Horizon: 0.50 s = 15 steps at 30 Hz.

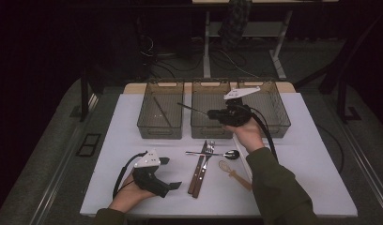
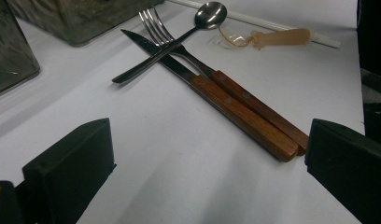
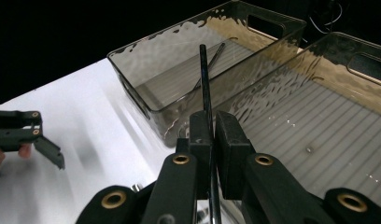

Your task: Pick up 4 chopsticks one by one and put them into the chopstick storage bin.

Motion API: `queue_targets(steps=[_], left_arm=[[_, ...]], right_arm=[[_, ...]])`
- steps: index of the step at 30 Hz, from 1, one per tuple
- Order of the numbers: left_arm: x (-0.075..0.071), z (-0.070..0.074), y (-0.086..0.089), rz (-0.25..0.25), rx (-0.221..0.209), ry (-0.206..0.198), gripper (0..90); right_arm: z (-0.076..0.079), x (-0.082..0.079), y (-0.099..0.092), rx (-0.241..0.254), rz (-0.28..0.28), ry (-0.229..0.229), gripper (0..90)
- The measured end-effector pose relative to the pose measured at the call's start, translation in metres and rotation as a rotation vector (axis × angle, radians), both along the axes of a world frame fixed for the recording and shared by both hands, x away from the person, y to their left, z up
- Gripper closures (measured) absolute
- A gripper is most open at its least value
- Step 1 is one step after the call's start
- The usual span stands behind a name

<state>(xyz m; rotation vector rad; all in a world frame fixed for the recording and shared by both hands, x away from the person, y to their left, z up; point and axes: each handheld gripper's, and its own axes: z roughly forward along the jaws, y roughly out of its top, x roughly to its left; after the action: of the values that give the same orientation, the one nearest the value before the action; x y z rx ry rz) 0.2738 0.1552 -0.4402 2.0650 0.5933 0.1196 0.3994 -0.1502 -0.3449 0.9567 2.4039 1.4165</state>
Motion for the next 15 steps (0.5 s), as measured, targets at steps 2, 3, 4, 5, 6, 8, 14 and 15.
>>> queue_targets(steps=[2,3,4,5,6,8,14,15], left_arm=[[0.0,0.0,0.0,0.001,-0.002,0.0,0.0],[0.0,0.0,0.0,0.001,-0.003,0.0,0.0],[0.0,0.0,0.0,0.001,-0.002,0.0,0.0],[0.0,0.0,0.0,0.001,-0.001,0.0,0.0],[0.0,0.0,0.0,0.0,0.0,0.0,0.0],[0.0,0.0,0.0,-0.001,-0.001,-0.001,0.0],[0.002,-0.001,0.0,-0.008,0.003,-0.001,0.0],[0.002,-0.001,-0.001,-0.009,0.004,-0.001,0.0]], right_arm=[[0.0,0.004,0.005,-0.005,0.0,0.001,85.4],[0.0,0.005,0.008,-0.007,-0.003,0.004,85.4],[-0.001,0.007,0.011,-0.011,-0.003,0.007,85.4],[-0.001,0.009,0.014,-0.012,-0.006,0.012,85.4],[-0.001,0.011,0.016,-0.016,-0.008,0.012,85.4],[-0.001,0.015,0.022,-0.017,-0.008,0.014,85.4],[0.001,0.025,0.041,-0.047,-0.005,0.021,85.4],[0.002,0.027,0.044,-0.05,-0.004,0.019,85.4]])
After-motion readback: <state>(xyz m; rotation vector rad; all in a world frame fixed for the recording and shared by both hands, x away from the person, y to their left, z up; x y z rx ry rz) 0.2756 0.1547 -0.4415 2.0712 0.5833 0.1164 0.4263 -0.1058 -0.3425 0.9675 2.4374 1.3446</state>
